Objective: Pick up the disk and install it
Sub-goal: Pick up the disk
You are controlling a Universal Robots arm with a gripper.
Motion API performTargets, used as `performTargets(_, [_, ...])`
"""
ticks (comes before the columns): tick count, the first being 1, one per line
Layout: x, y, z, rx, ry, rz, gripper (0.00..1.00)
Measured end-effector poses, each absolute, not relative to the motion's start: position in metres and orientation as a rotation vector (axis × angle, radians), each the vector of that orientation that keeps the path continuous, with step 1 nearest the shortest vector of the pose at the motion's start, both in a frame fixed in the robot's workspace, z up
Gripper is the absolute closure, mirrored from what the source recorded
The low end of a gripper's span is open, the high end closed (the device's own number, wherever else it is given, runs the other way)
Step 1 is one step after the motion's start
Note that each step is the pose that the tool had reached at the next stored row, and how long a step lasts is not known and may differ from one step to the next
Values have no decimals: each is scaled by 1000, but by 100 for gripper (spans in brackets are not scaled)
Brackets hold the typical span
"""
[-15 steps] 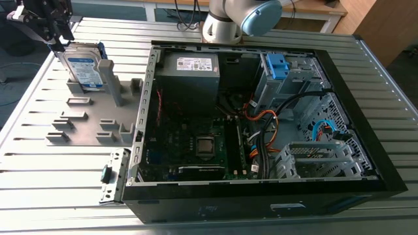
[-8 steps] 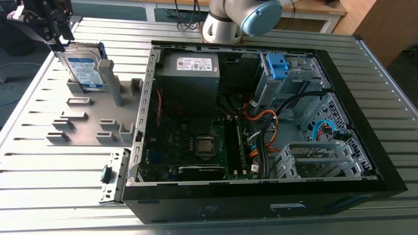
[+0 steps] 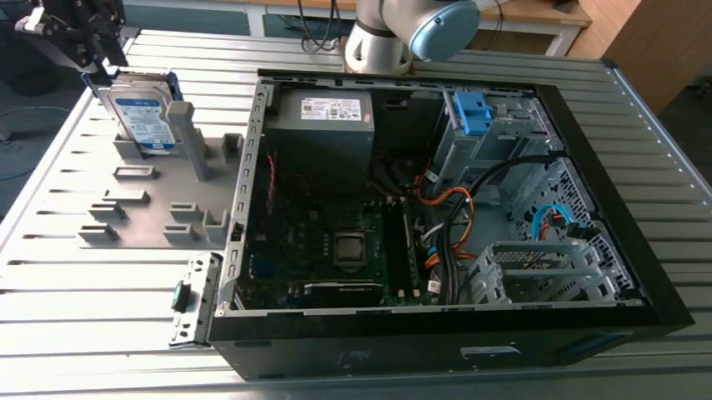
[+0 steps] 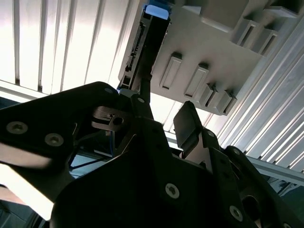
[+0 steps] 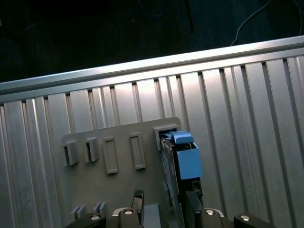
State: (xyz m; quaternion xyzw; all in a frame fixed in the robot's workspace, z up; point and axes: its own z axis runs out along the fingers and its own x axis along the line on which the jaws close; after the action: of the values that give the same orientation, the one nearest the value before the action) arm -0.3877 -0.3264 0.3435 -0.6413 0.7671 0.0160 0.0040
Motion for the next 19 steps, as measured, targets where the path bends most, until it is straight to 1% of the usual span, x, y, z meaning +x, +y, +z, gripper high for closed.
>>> performTargets(19, [-388, -320, 342, -2010, 2404, 50, 53])
